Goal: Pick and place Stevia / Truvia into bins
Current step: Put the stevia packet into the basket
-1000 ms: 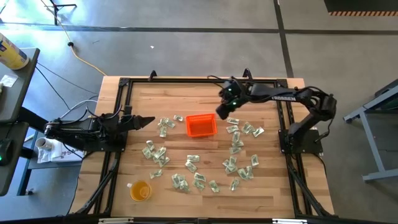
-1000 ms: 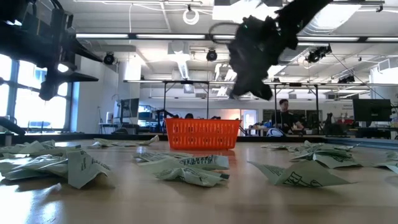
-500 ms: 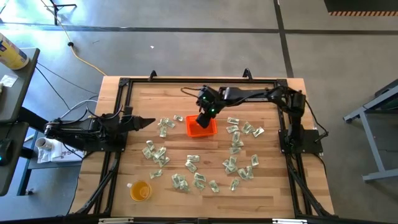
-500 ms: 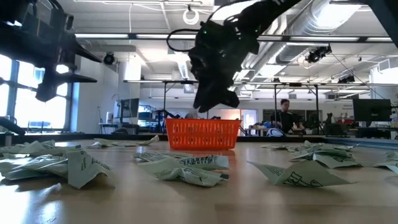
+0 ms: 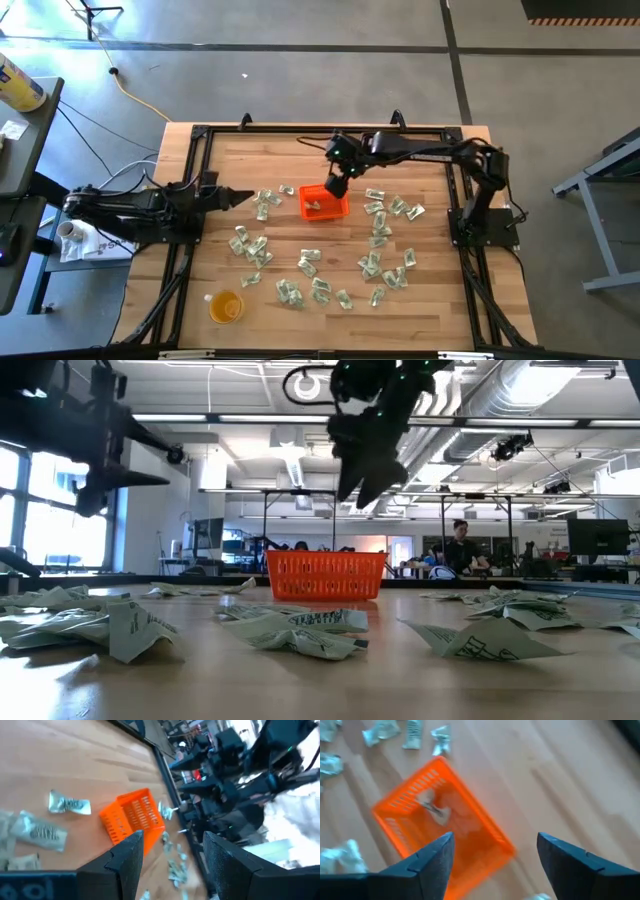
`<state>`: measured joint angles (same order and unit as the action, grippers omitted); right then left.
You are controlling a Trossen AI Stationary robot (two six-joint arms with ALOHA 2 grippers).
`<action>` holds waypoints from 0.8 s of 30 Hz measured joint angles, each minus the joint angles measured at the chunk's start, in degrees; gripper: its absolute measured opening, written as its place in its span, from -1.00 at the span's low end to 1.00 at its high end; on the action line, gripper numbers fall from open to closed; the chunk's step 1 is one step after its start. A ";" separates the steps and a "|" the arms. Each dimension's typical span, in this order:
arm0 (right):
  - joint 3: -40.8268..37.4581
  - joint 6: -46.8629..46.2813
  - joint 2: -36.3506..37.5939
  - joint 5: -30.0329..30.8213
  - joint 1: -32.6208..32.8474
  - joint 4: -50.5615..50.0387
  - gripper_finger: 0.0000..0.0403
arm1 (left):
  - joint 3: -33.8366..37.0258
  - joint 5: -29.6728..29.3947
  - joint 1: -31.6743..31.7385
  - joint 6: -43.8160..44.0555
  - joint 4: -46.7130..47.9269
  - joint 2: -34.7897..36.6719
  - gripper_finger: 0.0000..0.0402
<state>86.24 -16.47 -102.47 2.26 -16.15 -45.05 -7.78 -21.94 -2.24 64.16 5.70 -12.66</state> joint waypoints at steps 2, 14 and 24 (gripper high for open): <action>0.00 1.93 1.91 2.28 -0.76 -3.21 0.36 | -0.93 -1.21 0.00 -3.92 -3.68 -4.94 0.19; -0.04 9.10 6.52 7.89 -6.44 -15.24 0.37 | -21.30 0.91 6.95 -34.54 2.42 -40.73 0.19; -1.47 12.68 8.73 10.93 -6.57 -19.81 0.37 | -33.03 22.23 23.95 -60.46 6.33 -61.27 0.15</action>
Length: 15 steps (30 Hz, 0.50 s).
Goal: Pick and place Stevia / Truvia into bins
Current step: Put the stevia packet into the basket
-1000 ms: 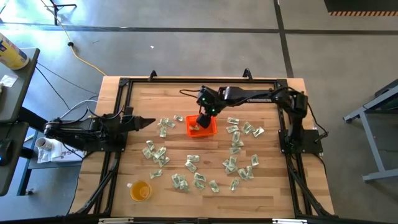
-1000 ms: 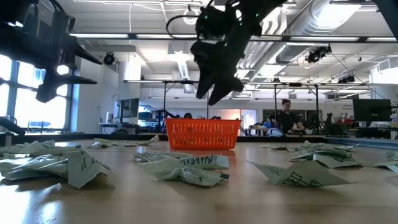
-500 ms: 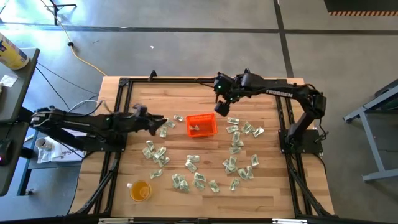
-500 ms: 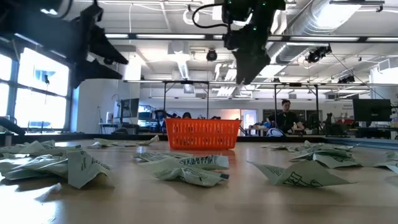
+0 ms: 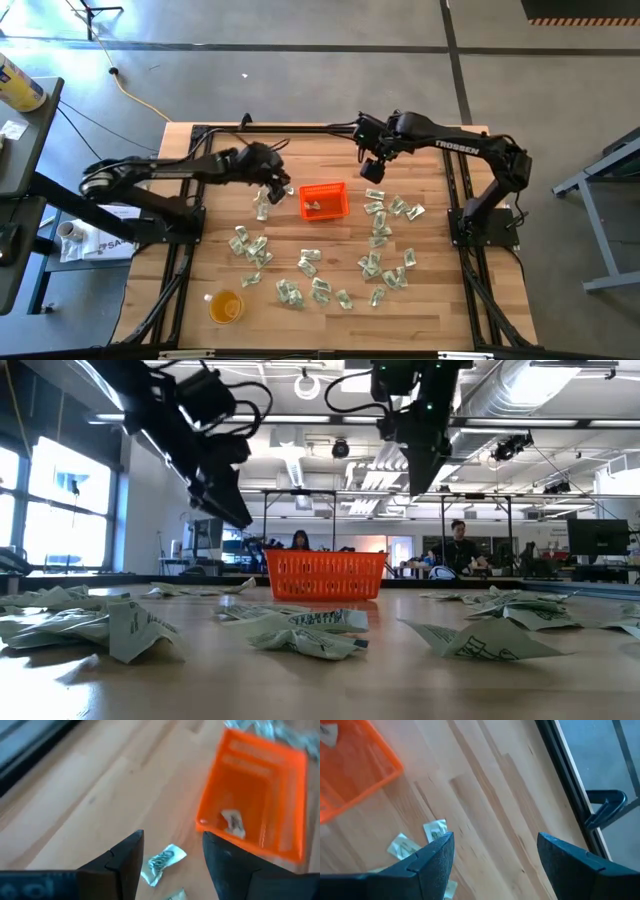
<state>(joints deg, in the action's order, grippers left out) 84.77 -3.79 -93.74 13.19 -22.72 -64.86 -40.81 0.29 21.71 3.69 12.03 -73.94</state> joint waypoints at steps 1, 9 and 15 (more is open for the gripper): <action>-0.82 0.01 0.85 -0.03 0.00 0.07 0.37 | -0.29 1.92 0.59 -2.79 -0.08 -0.99 0.13; -15.37 -5.86 11.73 -1.06 0.00 7.89 0.37 | -0.75 4.50 0.83 -14.27 -0.45 -6.24 -0.01; -27.24 -13.07 19.49 -3.63 0.36 16.83 0.37 | -0.80 2.65 0.81 -15.48 0.17 -10.04 -0.01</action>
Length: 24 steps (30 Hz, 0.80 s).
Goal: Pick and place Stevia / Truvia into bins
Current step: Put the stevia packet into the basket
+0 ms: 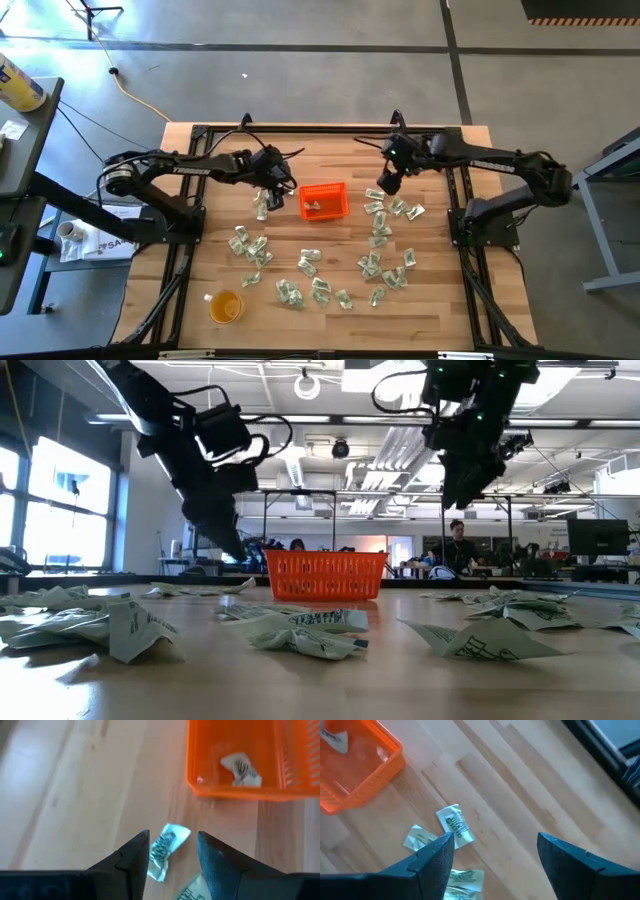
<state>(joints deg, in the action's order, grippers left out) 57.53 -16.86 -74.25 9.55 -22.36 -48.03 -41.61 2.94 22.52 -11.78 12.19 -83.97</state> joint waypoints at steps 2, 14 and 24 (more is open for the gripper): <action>-2.55 -1.54 1.46 -0.38 0.50 2.35 0.37 | -1.00 -2.18 -0.02 0.79 1.05 -2.09 -0.01; -6.37 -3.73 1.87 -1.06 1.52 6.22 0.37 | -11.76 -6.11 -0.02 -1.67 7.47 -8.19 0.21; -6.36 -1.91 1.87 -0.10 1.32 8.27 0.37 | -10.74 -3.32 -0.02 -5.88 12.02 -8.23 0.38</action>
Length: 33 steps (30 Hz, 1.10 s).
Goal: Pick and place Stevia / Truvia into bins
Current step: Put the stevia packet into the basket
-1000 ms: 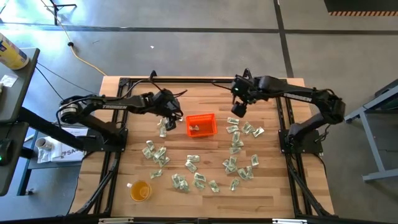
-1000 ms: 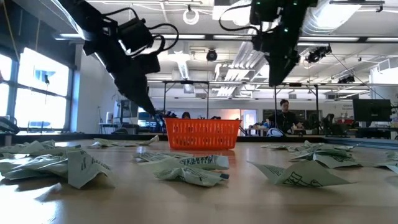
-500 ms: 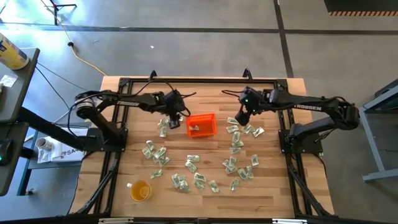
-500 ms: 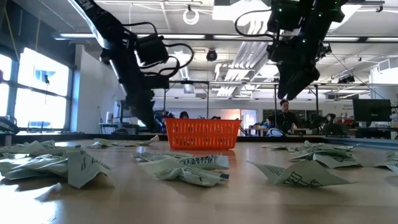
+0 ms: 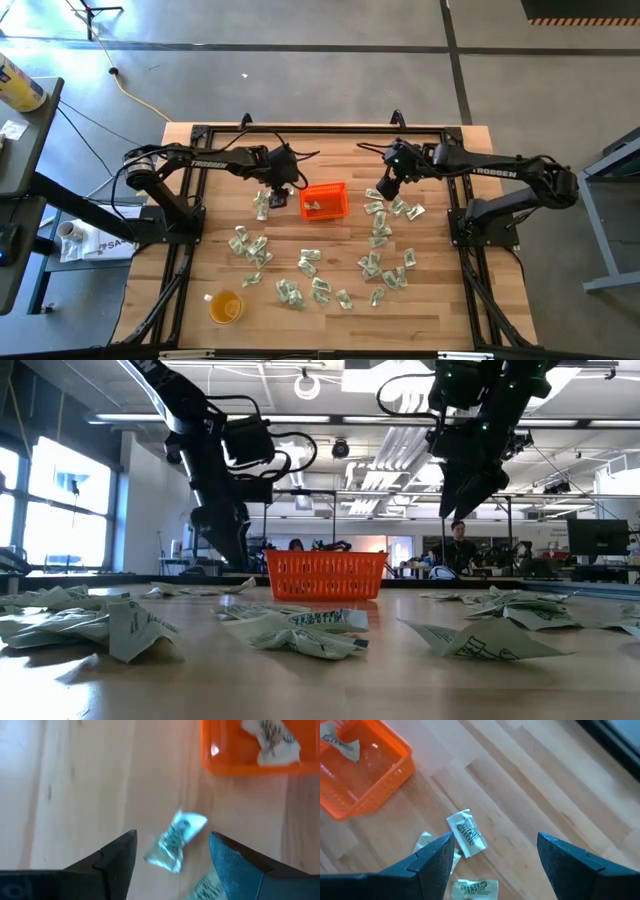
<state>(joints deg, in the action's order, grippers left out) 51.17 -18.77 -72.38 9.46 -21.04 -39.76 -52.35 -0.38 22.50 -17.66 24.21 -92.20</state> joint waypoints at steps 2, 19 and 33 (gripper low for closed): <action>-0.01 0.70 0.00 0.28 0.00 0.84 0.37 | 0.01 0.05 0.43 0.12 -1.96 0.00 0.34; 0.01 -0.80 0.00 0.70 0.07 1.49 0.37 | 0.06 -0.11 0.40 2.31 -3.20 -6.32 0.18; 0.01 -0.20 -0.02 0.70 0.07 1.48 0.37 | -1.48 4.04 0.42 9.14 3.15 -6.34 -0.80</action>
<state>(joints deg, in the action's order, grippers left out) 51.18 -18.97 -72.40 10.16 -20.97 -38.28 -53.83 3.66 22.92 -8.53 27.36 -98.54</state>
